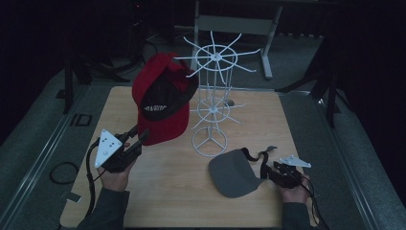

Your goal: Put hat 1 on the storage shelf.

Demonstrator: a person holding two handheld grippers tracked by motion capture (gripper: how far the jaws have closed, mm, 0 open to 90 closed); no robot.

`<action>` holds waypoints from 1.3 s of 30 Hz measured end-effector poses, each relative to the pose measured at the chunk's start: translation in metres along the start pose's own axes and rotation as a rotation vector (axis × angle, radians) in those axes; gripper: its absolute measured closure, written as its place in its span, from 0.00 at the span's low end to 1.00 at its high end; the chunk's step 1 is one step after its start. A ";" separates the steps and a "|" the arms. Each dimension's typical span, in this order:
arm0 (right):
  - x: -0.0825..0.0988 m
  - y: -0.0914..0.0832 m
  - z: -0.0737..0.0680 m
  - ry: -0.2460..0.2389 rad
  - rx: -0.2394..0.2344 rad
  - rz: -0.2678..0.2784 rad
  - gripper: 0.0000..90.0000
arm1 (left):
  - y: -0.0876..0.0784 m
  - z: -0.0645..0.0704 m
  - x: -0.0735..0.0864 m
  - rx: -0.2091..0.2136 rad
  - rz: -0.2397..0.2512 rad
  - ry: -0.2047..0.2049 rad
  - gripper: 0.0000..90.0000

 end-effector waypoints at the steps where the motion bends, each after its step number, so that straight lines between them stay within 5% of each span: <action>1: 0.000 0.000 0.000 0.000 0.000 0.000 0.62 | 0.000 0.000 0.000 0.003 -0.003 -0.002 0.74; 11: 0.000 0.000 0.000 0.000 -0.002 0.000 0.62 | -0.003 -0.008 -0.003 -0.073 0.001 -0.024 0.95; 15: 0.000 0.000 0.000 0.001 0.000 0.001 0.62 | -0.006 -0.009 -0.003 -0.048 0.009 -0.012 0.95; 28: 0.000 0.000 0.000 0.000 -0.002 0.000 0.61 | 0.001 -0.002 0.001 -0.032 0.005 -0.005 0.84; 39: 0.000 0.000 0.000 -0.004 -0.006 -0.002 0.60 | -0.003 -0.005 -0.001 -0.017 0.024 -0.020 0.60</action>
Point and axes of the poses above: each handheld gripper's, and its own axes: y roughly forward along the jaws, x roughly out of its underside, z roughly to its right, the point moved 2 cm from there along y, roughly forward along the jaws, and after that the axes turned 4 degrees about z, right-handed, at the moved point
